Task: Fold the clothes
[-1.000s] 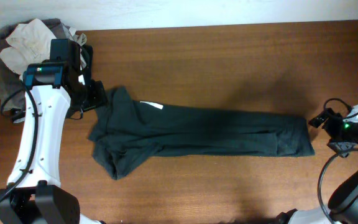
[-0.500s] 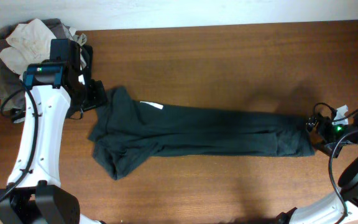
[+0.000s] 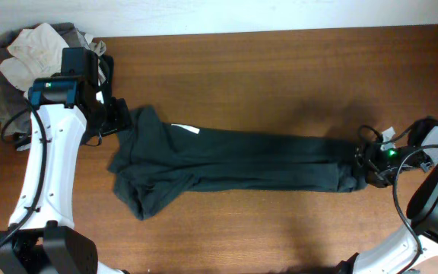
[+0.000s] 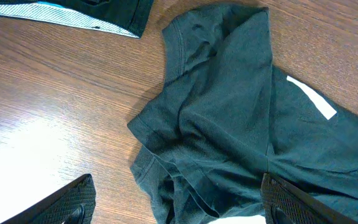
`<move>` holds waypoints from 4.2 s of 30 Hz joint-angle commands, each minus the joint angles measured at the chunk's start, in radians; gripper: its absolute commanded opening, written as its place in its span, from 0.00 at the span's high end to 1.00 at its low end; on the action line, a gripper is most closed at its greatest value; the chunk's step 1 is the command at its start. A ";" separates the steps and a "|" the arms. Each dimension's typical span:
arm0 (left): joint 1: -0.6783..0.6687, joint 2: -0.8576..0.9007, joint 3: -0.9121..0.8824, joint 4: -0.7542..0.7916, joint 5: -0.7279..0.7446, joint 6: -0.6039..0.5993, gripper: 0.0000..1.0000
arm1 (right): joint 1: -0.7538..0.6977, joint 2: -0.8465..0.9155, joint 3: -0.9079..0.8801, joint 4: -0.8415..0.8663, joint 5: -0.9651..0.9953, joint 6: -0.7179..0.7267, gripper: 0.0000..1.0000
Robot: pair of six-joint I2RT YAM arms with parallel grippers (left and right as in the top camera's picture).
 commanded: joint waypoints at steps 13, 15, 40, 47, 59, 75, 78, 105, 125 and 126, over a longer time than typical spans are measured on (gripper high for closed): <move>0.003 0.005 -0.007 0.013 -0.004 0.008 0.14 | 0.023 0.043 0.206 -0.160 0.261 0.177 0.96; 0.003 0.006 -0.007 0.014 -0.004 0.008 0.14 | 0.031 0.014 0.250 -0.199 0.343 0.225 0.96; 0.003 0.007 -0.008 0.009 -0.004 0.009 0.14 | 0.674 -0.129 0.237 -0.272 0.663 0.409 0.96; 0.003 0.007 -0.008 0.008 -0.004 0.009 0.13 | 0.777 -0.129 0.237 -0.269 0.661 0.409 0.40; 0.003 0.007 -0.008 0.006 -0.004 0.009 0.07 | 0.767 -0.150 0.383 -0.324 0.563 0.406 0.39; 0.003 0.007 -0.008 0.006 -0.003 0.008 0.07 | 0.681 -0.146 -0.090 0.059 0.350 0.330 0.96; 0.003 0.007 -0.008 0.006 -0.003 0.008 0.07 | 0.679 -0.146 -0.131 0.099 0.349 0.334 0.96; 0.003 0.007 -0.008 -0.001 -0.003 0.008 0.07 | 0.184 -0.215 -0.055 0.069 0.066 -0.047 0.04; 0.003 0.007 -0.008 0.002 -0.004 0.009 0.06 | 0.197 -0.213 -0.229 0.227 -0.103 -0.082 0.86; 0.003 0.007 -0.008 0.002 -0.004 0.009 0.06 | 0.197 -0.213 -0.229 0.227 -0.102 -0.082 0.96</move>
